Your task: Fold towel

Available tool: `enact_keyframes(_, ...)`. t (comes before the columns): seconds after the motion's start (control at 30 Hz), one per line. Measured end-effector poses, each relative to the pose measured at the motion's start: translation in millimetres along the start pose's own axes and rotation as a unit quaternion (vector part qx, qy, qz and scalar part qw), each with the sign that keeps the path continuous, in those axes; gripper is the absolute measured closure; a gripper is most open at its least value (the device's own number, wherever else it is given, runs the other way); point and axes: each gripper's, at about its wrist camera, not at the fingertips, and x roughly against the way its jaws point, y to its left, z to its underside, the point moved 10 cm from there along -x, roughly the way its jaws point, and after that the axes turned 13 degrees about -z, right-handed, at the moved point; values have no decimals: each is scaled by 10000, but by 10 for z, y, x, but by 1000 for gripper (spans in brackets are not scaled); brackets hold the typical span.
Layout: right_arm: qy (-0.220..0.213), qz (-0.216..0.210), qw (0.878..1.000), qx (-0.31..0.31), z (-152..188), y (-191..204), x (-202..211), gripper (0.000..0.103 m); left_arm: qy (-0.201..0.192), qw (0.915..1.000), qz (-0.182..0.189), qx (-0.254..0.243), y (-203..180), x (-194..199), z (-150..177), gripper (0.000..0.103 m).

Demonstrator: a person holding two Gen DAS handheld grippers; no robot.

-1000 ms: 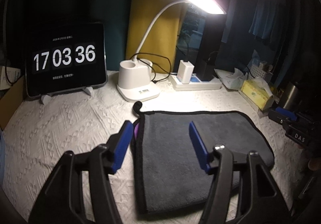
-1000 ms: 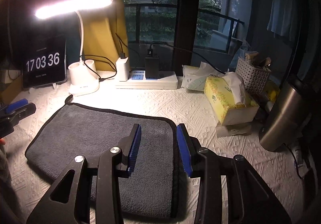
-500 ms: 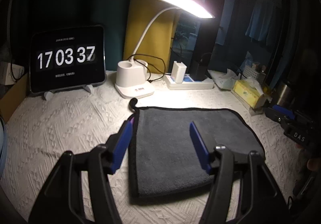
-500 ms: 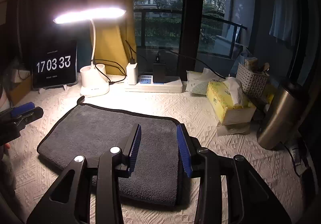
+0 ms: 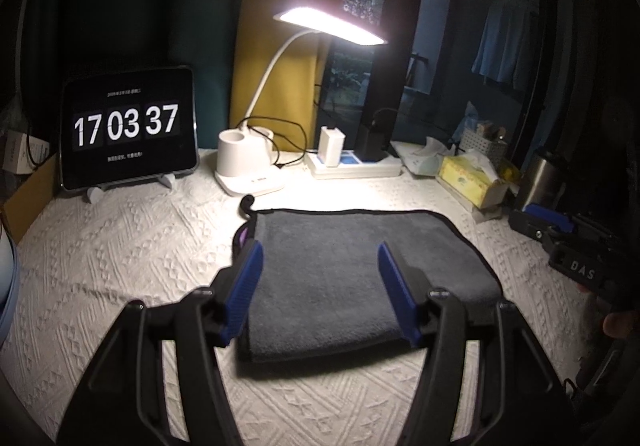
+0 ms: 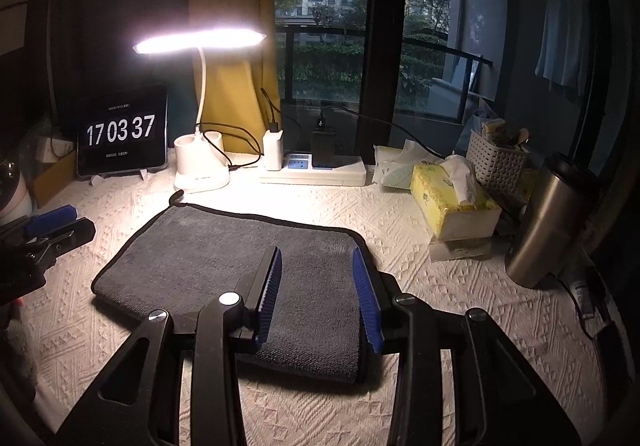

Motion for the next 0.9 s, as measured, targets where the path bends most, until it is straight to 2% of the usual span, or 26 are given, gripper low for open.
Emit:
enact_keyframes(0.27, -121, -17, 9999, 5, 100, 106, 202, 64, -196, 9997, 158, 61, -84, 231, 93, 41)
enact_keyframes(0.43, -217, -27, 9998, 20, 131, 172, 320, 64, -247, 9995, 84, 149, -74, 347, 193, 41)
enact_keyframes(0.6, -206, -85, 9997, 48, 191, 240, 386, 64, -304, 9995, 93, 70, -175, 436, 289, 23)
enact_keyframes(0.9, -424, 19, 9989, 219, 228, 281, 618, 64, -818, 9965, 156, -38, -273, 740, 397, 21)
